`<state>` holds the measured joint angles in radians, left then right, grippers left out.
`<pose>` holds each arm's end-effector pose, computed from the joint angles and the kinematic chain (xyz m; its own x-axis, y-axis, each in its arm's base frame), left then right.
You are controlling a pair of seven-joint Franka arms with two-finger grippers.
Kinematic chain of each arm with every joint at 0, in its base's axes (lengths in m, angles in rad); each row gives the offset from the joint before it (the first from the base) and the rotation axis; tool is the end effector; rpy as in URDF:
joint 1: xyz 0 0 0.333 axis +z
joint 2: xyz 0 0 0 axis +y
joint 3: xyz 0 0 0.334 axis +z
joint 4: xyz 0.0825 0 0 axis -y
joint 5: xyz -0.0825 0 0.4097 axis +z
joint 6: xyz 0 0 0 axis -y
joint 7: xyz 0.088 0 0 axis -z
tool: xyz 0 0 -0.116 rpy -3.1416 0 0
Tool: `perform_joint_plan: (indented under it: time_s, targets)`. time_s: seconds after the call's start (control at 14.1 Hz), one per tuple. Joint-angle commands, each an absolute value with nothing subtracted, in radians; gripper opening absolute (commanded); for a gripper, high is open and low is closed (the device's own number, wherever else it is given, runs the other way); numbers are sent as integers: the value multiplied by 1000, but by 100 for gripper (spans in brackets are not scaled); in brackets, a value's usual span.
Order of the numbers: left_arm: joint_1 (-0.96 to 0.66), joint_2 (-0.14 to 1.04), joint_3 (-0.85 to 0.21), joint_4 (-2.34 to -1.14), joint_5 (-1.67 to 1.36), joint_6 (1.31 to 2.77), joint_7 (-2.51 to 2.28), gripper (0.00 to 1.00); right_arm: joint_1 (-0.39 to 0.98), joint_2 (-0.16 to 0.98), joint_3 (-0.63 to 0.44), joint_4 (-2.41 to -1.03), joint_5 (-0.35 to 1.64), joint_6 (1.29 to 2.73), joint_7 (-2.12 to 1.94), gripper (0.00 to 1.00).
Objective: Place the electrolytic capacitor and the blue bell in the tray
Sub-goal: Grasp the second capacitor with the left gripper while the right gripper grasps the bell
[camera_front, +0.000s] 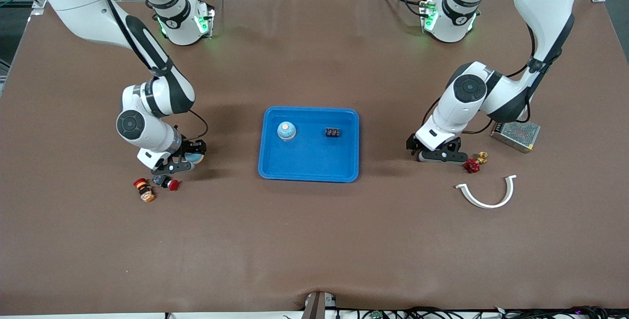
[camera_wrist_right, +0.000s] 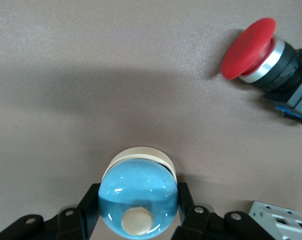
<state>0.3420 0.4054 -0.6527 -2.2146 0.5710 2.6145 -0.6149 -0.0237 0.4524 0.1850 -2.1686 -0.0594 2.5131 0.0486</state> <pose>0.5478 -0.1897 0.2250 0.9821 -0.1252 0.1409 -0.1242 -0.9921 -0.0156 0.5639 0.0953 0.1626 0.9837 0.1493 -0.0999 0.1454 -0.9883 -0.0457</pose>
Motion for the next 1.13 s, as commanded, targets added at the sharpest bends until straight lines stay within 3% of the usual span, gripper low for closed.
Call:
perform_joint_plan:
  time_s: [0.0, 0.07, 0.35, 0.78, 1.06]
  targets:
    - [360, 400, -661, -2240, 598, 2655, -606, 100, -29, 443, 189, -2184, -71, 2528, 48, 44]
    - [360, 399, -661, -2241, 598, 2654, -606, 100, -26, 443, 189, -2181, -71, 2526, 51, 39]
    - [359, 399, -661, -2250, 598, 2655, -609, 100, -28, 440, 190, -2158, -71, 2496, 58, 39]
    - [368, 417, -658, -2283, 661, 2675, -614, 100, -3, 431, 204, -1979, -55, 2209, 148, 39]
    - [414, 482, -658, -2280, 744, 2683, -612, 100, 72, 425, 228, -1905, -23, 2141, 361, 39]
